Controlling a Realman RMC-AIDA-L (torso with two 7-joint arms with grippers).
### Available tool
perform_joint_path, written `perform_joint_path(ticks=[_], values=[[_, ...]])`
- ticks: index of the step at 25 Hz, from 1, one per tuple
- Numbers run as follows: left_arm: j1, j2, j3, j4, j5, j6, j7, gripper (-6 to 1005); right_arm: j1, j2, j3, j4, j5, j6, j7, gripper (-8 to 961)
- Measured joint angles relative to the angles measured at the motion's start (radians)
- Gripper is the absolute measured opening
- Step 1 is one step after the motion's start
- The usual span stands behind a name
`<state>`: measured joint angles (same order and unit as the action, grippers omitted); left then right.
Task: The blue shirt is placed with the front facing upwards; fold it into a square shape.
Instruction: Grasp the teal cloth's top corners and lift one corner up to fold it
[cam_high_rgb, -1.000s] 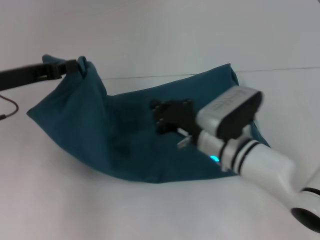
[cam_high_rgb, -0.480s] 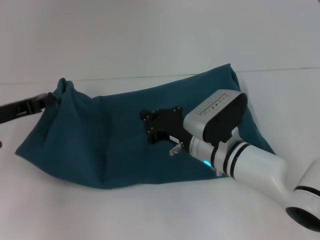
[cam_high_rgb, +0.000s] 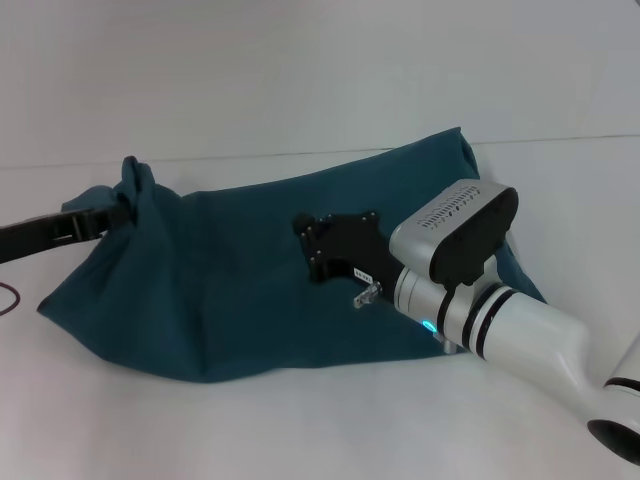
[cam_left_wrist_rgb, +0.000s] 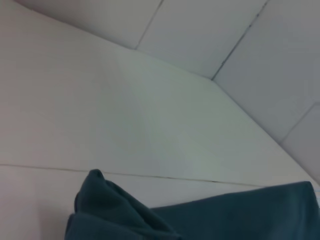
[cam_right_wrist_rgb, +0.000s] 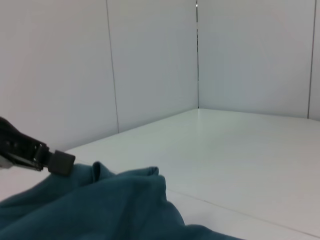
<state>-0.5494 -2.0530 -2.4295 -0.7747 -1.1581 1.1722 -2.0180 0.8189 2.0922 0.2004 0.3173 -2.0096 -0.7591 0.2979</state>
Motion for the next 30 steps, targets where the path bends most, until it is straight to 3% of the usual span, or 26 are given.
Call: perform_joint_path(ticks=[5,14,18,22,30], values=[[-0.011,0.013,0.006,0.017,0.010,0.016,-0.009,58,-0.005,-0.002,0.000,-0.015,-0.004,0.000,0.025,5],[-0.012,0.012,0.015,0.019,0.014,0.008,0.001,114,-0.007,-0.002,0.005,-0.027,-0.052,0.000,0.050,5],[-0.002,0.004,0.022,-0.023,0.034,0.013,-0.004,202,-0.015,-0.003,0.004,-0.028,-0.052,0.000,0.054,6],[0.046,-0.016,0.042,-0.169,0.071,0.043,-0.051,289,-0.046,-0.007,0.005,-0.048,-0.053,-0.023,0.069,6],[0.041,-0.014,0.053,-0.278,0.336,0.048,-0.262,604,-0.105,-0.007,-0.018,-0.280,-0.103,-0.251,0.294,6]])
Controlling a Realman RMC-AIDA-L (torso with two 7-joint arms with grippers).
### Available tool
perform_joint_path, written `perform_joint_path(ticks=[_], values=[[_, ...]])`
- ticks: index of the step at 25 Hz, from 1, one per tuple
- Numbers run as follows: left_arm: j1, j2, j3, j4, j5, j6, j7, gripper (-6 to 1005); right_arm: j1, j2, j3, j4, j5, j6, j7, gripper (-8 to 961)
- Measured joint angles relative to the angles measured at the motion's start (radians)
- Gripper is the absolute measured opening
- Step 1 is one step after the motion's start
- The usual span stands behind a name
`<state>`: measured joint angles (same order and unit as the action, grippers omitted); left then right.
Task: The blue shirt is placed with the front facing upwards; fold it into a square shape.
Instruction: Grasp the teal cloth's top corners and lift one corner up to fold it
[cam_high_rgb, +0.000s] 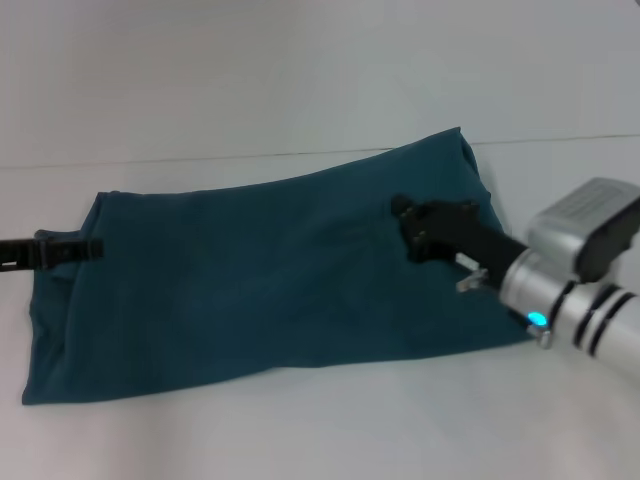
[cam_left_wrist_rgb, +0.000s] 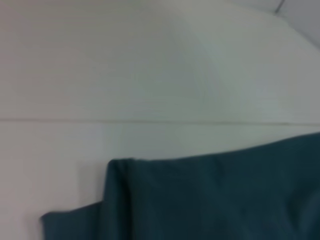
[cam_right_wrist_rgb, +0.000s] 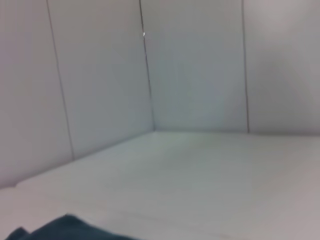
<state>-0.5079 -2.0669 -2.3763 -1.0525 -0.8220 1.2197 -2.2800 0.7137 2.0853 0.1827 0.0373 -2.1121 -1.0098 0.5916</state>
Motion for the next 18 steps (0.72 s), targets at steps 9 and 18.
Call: perform_joint_path(ticks=[9,18], values=[[-0.089,0.000,0.000,0.076,0.224,-0.083,-0.159,938,-0.038,-0.001,-0.010,-0.161,-0.001,-0.163,0.077,7],[-0.159,0.014,-0.010,0.191,0.361,-0.167,-0.302,928,-0.039,-0.001,-0.011,-0.209,-0.002,-0.166,0.096,7]])
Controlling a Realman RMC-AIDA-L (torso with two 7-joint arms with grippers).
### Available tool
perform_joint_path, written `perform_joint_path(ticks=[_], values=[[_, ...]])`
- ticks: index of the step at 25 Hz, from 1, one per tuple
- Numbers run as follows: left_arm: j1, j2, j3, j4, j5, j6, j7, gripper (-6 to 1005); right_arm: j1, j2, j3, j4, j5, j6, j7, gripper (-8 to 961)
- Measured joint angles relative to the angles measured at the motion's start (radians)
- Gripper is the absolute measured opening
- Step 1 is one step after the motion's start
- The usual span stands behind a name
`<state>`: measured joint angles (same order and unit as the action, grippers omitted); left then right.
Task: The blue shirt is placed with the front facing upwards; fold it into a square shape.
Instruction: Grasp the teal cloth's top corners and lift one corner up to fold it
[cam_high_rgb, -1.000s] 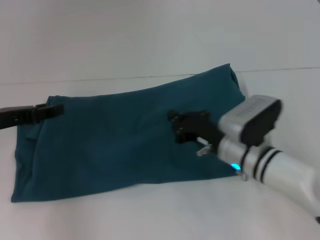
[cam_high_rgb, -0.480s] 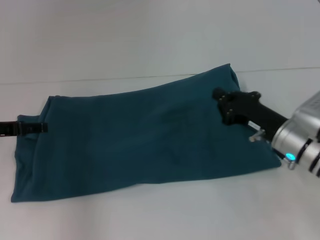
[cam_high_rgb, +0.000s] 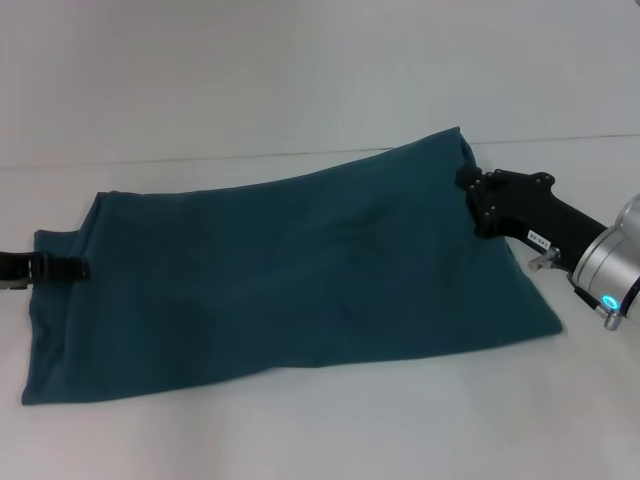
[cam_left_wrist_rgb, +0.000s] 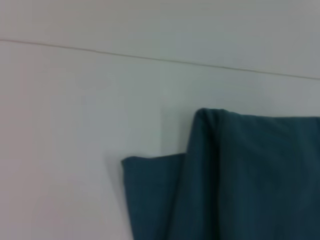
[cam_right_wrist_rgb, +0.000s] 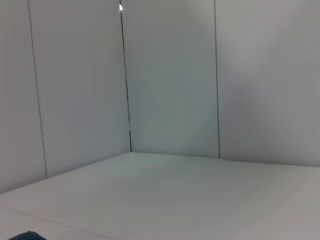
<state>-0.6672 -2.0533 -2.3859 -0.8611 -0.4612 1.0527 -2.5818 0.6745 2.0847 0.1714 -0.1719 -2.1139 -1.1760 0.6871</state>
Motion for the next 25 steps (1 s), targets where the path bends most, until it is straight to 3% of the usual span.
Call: perform_joint_path(ticks=[9,15,22,25], values=[[-0.001,0.003,-0.001,0.029,0.032,-0.051,-0.035,919,0.003,0.000,-0.013,-0.005,0.000,0.004,0.000,8],[-0.028,0.037,-0.003,0.111,0.019,-0.052,-0.035,913,0.002,0.000,-0.016,-0.006,0.000,0.004,0.000,8],[-0.037,0.051,-0.052,0.131,0.014,-0.042,-0.021,907,-0.002,0.000,-0.024,-0.006,0.000,0.001,0.001,8],[-0.039,0.068,-0.055,0.166,-0.011,-0.040,-0.009,904,-0.002,0.000,-0.024,-0.006,0.000,0.000,0.006,9]])
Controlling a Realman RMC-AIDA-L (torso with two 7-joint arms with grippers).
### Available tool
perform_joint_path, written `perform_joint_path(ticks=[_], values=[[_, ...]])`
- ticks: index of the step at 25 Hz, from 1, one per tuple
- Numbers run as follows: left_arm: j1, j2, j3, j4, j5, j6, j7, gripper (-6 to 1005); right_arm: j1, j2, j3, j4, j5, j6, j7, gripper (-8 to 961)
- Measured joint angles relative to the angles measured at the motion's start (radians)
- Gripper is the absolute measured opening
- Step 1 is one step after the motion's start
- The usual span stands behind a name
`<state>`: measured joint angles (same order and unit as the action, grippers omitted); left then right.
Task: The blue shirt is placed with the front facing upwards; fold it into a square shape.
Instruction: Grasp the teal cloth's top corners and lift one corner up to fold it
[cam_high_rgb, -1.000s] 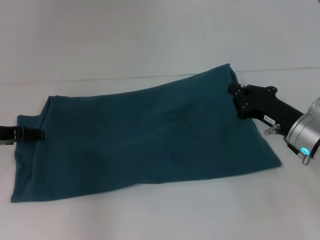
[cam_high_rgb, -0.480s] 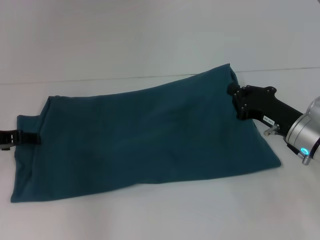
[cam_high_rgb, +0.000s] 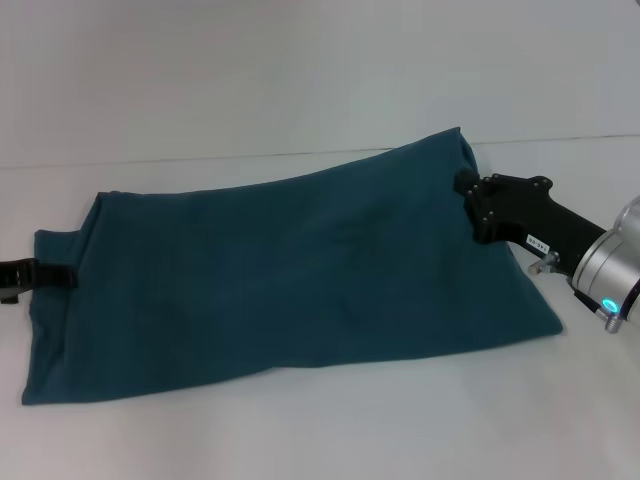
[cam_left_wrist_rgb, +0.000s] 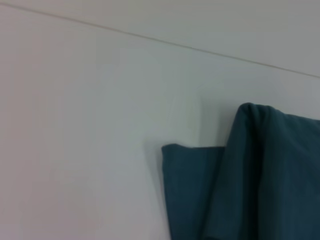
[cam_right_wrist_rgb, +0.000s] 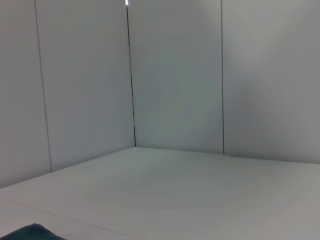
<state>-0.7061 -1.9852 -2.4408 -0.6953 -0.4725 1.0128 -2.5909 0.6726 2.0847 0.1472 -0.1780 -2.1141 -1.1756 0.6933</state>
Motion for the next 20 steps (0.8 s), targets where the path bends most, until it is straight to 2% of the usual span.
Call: perform_joint_path(ticks=[5,8,20], values=[[0.002,0.036,0.000,0.041,-0.080,0.035,0.047,899,0.000,0.000,0.000,0.000,0.000,-0.001,0.003,9],[0.004,0.050,0.001,0.055,-0.115,0.060,0.076,896,0.000,0.000,-0.004,0.000,0.000,-0.001,0.003,9],[-0.002,0.048,0.013,0.070,-0.052,0.020,0.039,884,0.001,0.001,-0.024,0.000,0.001,-0.015,0.022,10]])
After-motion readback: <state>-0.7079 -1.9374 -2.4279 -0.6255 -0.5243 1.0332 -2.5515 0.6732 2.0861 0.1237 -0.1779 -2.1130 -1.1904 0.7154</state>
